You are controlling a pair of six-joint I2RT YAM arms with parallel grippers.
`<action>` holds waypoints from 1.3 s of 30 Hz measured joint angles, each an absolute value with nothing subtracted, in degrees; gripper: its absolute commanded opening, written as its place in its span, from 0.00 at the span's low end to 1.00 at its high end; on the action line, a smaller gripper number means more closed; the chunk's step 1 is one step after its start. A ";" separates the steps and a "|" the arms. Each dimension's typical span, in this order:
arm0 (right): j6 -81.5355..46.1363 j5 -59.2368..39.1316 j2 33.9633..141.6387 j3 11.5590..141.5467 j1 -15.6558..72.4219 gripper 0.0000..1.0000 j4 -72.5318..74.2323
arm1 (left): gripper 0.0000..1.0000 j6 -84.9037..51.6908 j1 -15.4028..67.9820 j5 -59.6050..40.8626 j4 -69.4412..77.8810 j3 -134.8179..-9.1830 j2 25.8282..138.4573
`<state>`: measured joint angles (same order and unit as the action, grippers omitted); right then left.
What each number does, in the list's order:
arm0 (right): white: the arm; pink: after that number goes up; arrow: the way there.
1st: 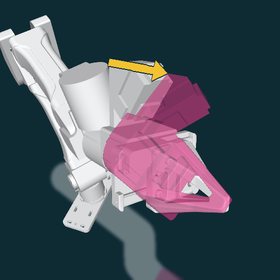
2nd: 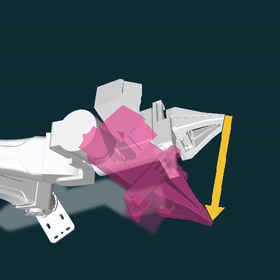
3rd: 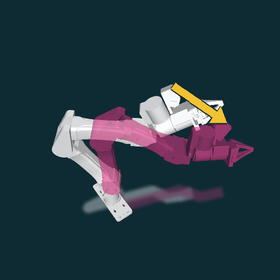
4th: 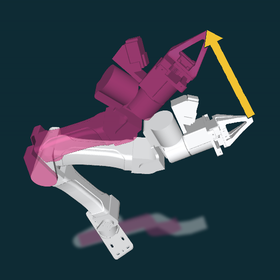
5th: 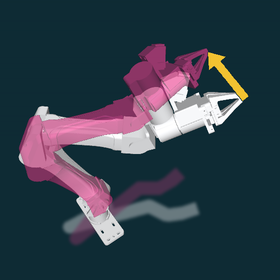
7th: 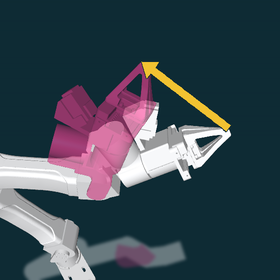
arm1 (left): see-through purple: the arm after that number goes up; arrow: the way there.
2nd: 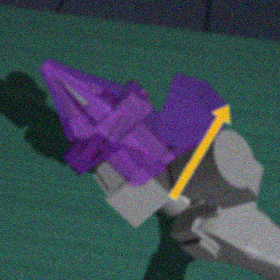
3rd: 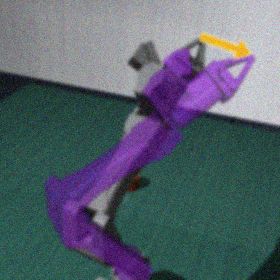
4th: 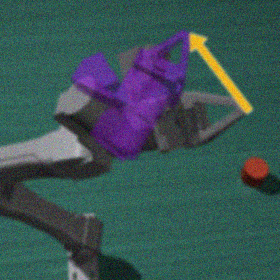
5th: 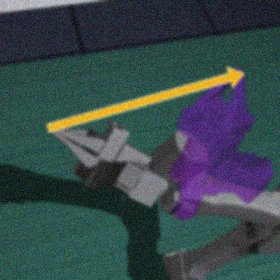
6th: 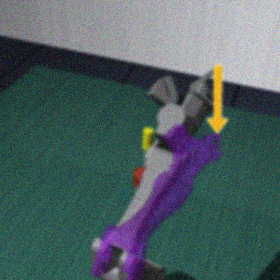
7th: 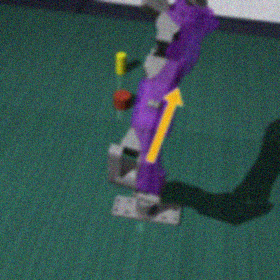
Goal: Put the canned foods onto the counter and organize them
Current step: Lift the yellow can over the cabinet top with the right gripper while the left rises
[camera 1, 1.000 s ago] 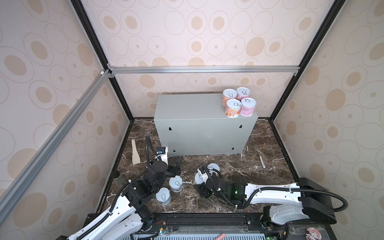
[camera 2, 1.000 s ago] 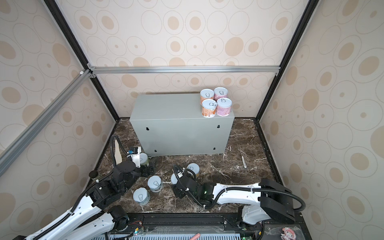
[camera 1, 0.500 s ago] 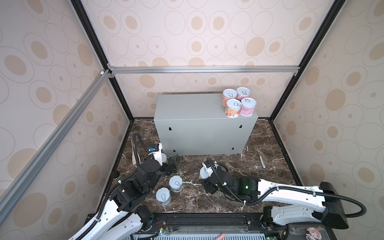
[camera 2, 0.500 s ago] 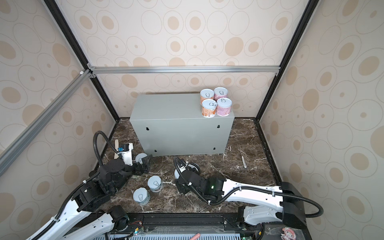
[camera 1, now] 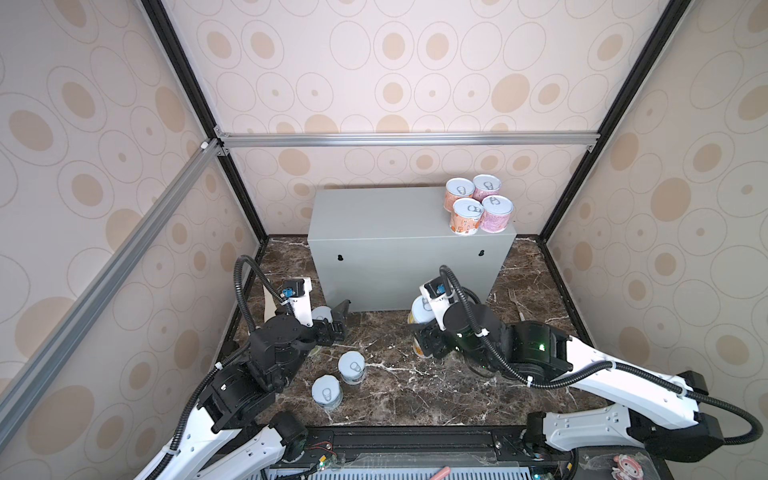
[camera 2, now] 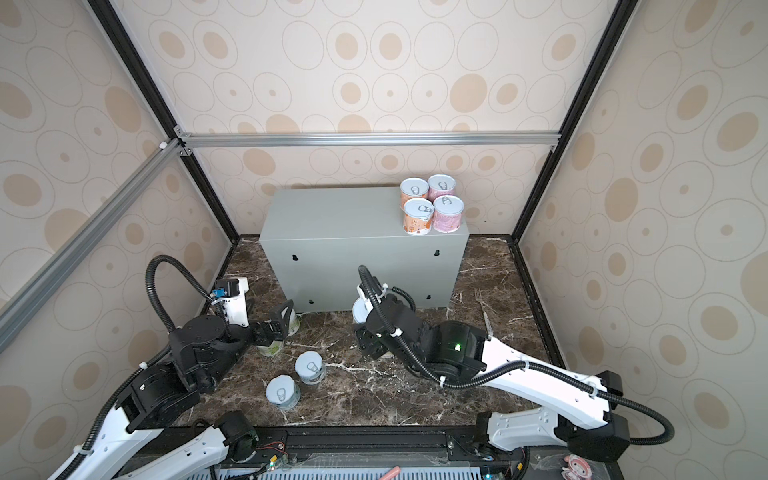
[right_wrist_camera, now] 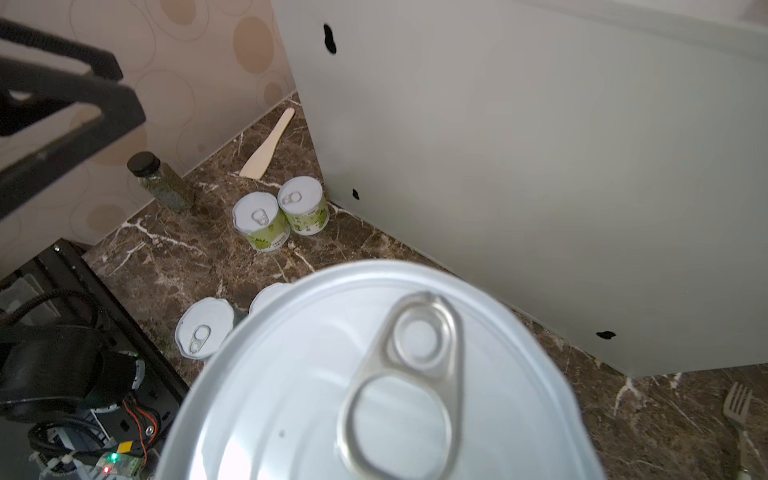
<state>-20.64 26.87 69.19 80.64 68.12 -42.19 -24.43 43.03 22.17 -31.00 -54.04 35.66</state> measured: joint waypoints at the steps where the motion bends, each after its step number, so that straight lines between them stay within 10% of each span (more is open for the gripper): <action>1: -20.32 26.87 69.82 82.54 67.57 0.63 -43.20 | 0.99 -24.12 43.03 22.17 -31.05 -54.46 35.86; 39: -8.60 9.15 106.65 143.06 41.93 0.62 -66.43 | 0.99 -9.04 36.47 21.47 -14.59 -66.39 56.36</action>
